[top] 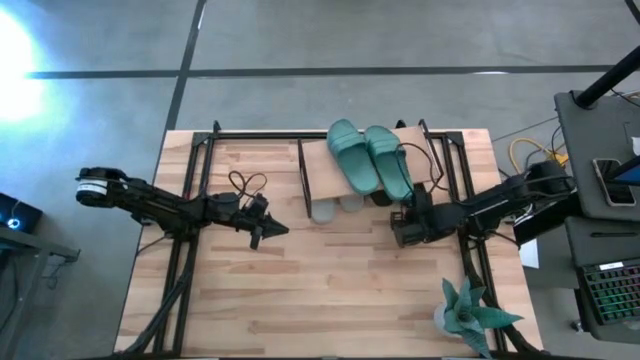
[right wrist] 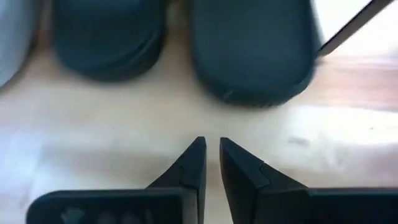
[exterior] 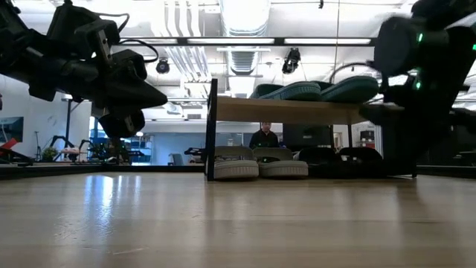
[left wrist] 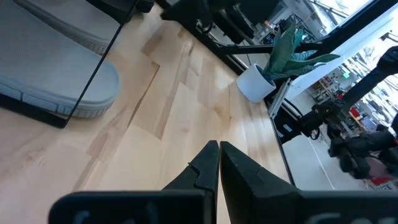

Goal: Pick and place slides into the shelf
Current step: Adjust the slides under the shelf

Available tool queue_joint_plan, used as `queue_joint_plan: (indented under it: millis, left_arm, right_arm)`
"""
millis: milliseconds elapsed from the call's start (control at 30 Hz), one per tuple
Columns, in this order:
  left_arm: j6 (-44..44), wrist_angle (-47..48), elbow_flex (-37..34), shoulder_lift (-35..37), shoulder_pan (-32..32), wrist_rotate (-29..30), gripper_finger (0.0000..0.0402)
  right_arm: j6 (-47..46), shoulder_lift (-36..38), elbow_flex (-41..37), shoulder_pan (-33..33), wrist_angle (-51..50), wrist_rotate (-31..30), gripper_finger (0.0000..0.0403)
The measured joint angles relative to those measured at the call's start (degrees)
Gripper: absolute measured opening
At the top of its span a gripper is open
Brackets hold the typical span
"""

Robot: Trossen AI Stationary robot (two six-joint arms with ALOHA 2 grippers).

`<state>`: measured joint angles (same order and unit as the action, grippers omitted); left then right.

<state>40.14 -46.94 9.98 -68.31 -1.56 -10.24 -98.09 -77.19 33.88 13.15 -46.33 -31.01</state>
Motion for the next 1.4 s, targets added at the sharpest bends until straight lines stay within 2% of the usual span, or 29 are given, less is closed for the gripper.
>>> queue_joint_plan:
  millis: [167, 367, 433, 500, 600, 667, 733, 767, 833, 967, 1100, 1267, 1333, 1400]
  left_arm:
    - [0.0, -0.02, 0.0, 0.0, 0.0, 0.0, 0.0]
    - [-0.41, -0.1, 0.42, 0.0, 0.0, 0.0, 0.0]
    - [-0.44, -0.13, 0.59, 0.0, 0.0, 0.0, 0.0]
    - [-0.48, -0.18, 0.68, 0.0, 0.0, 0.01, 0.0]
    - [-1.02, -0.61, 0.68, 0.0, 0.0, 0.02, 0.0]
    - [-1.68, -0.59, 0.68, 0.01, 0.0, 0.05, 0.0]
    - [-1.61, -0.61, 0.68, 0.04, 0.0, 0.38, 0.0]
    - [-1.6, -0.61, 0.68, 0.04, 0.0, 0.8, 0.0]
    - [-1.55, -0.59, 0.73, 0.04, 0.01, 1.6, 0.0]
    - [-1.52, -0.62, 1.54, 0.07, 0.0, 2.74, 0.0]
    - [-1.51, -0.62, 2.79, 0.07, 0.0, 3.23, 0.0]
    - [-1.49, -0.57, 3.32, 0.09, 0.0, 3.26, 0.0]
    - [-1.49, -0.55, 3.3, 0.09, 0.0, 3.26, 0.0]
    - [-1.46, -0.48, 3.15, 0.09, 0.0, 3.28, 0.0]
  right_arm:
    - [5.52, 5.47, 4.86, 3.61, -2.71, 6.76, 0.0038]
    - [14.05, 13.93, 14.38, 8.02, -4.45, 7.29, 0.0038]
    - [15.22, 16.67, 17.26, 8.75, -4.47, 5.44, 0.0038]
    - [15.46, 19.04, 20.43, 9.07, -4.47, -1.95, 0.0038]
    - [15.63, 21.66, 25.66, 7.81, -7.09, -22.94, 0.0038]
    - [14.39, 22.2, 29.43, 4.58, -13.69, -34.15, 0.0038]
    - [9.94, 22.02, 32.8, -0.96, -23.33, -36.85, 0.0038]
    - [7.77, 21.9, 34.01, -4.82, -27.68, -35.51, 0.0038]
    - [5.34, 21.41, 34.95, -13.23, -33.89, -28.25, 0.0038]
    - [12.08, 20.77, 32.28, -30.58, -35.05, -12.7, 0.0038]
    - [26.5, 20.86, 27.65, -47.4, -25.72, -3.95, 0.0038]
    - [42.8, 19.44, 23.65, -65.95, -4.42, 7.65, 0.0038]
    - [45.39, 17.31, 23.23, -70.93, 1.83, 12.26, 0.0038]
    - [42.62, 15.38, 24.45, -72.88, -0.23, 11.69, 0.0038]
